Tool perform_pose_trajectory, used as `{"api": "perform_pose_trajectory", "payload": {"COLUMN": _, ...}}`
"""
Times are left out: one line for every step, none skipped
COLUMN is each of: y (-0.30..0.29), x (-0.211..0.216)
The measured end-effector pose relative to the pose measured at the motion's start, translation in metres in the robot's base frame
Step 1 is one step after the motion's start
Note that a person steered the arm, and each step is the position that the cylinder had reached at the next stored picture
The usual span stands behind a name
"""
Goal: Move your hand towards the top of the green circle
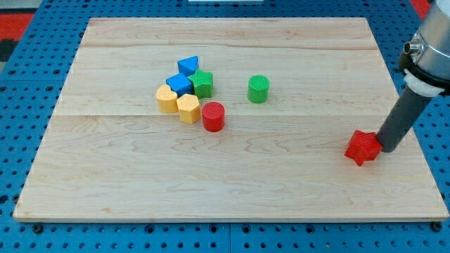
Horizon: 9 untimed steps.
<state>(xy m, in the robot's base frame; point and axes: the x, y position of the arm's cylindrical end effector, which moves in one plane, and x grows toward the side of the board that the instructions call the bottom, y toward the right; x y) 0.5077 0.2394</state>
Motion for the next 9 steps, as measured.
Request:
{"api": "perform_pose_trajectory", "payload": {"y": 0.009, "x": -0.02}}
{"api": "perform_pose_trajectory", "payload": {"y": -0.051, "x": 0.013}}
{"api": "perform_pose_trajectory", "payload": {"y": -0.031, "x": -0.005}}
{"api": "perform_pose_trajectory", "payload": {"y": -0.004, "x": -0.087}}
{"api": "perform_pose_trajectory", "payload": {"y": -0.057, "x": -0.154}}
{"api": "perform_pose_trajectory", "payload": {"y": -0.12, "x": -0.153}}
{"api": "perform_pose_trajectory", "payload": {"y": -0.15, "x": -0.118}}
{"api": "perform_pose_trajectory", "payload": {"y": -0.157, "x": -0.111}}
{"api": "perform_pose_trajectory", "payload": {"y": -0.132, "x": -0.171}}
